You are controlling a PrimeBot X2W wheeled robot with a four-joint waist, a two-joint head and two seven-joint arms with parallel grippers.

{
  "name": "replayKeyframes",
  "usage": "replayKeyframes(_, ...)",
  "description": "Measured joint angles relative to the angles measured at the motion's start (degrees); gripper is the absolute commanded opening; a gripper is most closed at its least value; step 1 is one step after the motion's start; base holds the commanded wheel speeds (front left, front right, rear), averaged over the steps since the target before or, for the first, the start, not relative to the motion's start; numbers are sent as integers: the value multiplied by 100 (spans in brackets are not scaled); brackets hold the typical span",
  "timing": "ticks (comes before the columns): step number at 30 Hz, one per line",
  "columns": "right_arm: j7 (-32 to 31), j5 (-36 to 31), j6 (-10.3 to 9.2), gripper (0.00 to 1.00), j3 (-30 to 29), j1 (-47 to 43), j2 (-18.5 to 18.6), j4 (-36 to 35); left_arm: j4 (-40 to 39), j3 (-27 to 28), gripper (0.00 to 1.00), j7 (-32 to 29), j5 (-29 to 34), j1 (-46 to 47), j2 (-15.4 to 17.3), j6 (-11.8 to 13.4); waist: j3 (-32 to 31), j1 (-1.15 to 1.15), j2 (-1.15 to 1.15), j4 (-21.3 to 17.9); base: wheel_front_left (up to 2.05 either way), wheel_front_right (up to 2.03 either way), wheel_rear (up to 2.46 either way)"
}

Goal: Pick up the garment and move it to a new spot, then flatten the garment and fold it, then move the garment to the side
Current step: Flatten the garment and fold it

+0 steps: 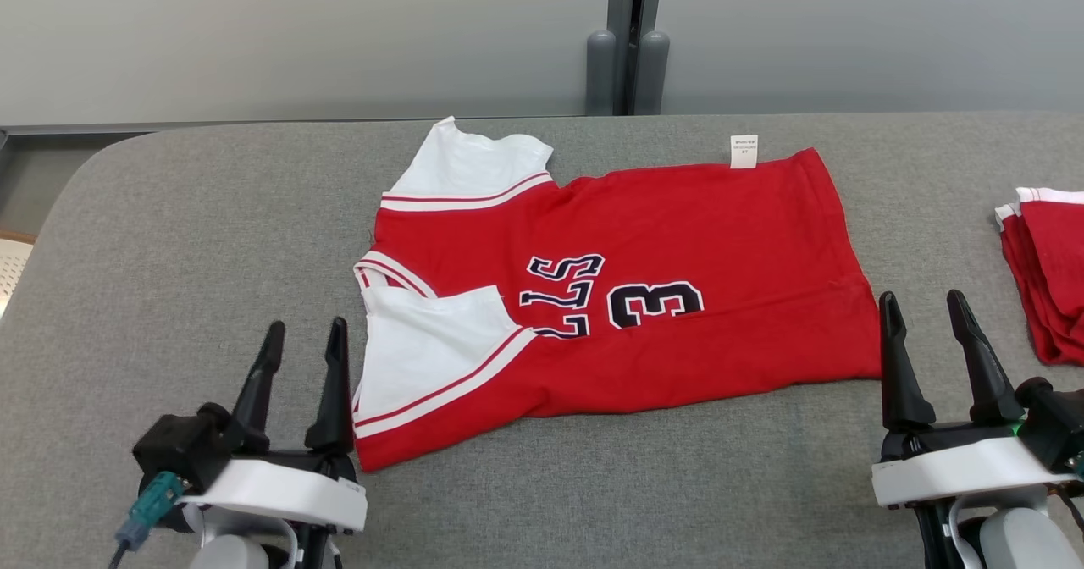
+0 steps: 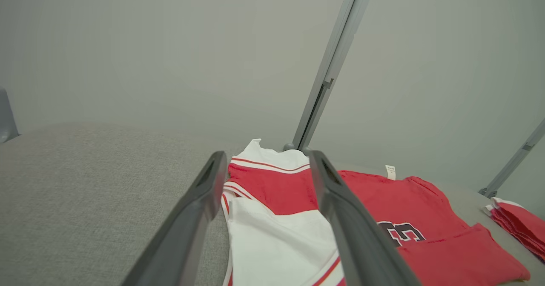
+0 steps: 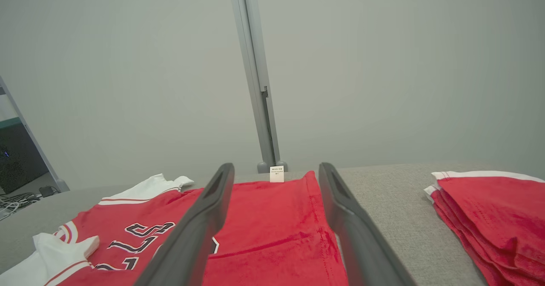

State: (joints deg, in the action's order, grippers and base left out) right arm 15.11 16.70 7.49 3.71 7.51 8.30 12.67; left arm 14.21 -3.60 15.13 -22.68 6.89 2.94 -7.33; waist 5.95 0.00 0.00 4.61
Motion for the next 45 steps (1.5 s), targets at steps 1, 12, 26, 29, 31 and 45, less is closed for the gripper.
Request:
replayKeyframes(1, 0, -23, 0, 100, -20, -24, -26, -13, 66, -58, 100, 0, 65, -43, 1, 0, 0, 0, 0, -2, 0, 0, 0)
replayKeyframes(12, 0, -114, 0, 100, 58, -16, -56, -9, 613, -234, 100, 0, 51, 64, -14, 16, 69, 0, 0, -86, 0, 0, 0)
replayKeyframes(26, 0, -131, 0, 100, 87, 4, -76, 89, 2864, -514, 100, -212, 548, 673, -13, 691, 181, 0, 0, -207, 0, 0, 0)
replayKeyframes(29, 0, -132, 0, 100, 34, 26, -76, 96, 3105, -605, 29, -299, 563, 848, -2, 634, 212, 0, 0, -224, 0, 0, 0)
replayKeyframes(31, 0, -132, 0, 100, -4, 26, -78, 122, 3190, -630, 0, -267, 561, 929, -2, 578, 227, 0, 0, -223, 0, 0, 0)
replayKeyframes(45, -58, 396, 0, 100, -478, 628, -165, 2199, 2224, -693, 0, -14, 745, 1144, 21, 386, 268, 0, 0, 96, 0, 0, 0)
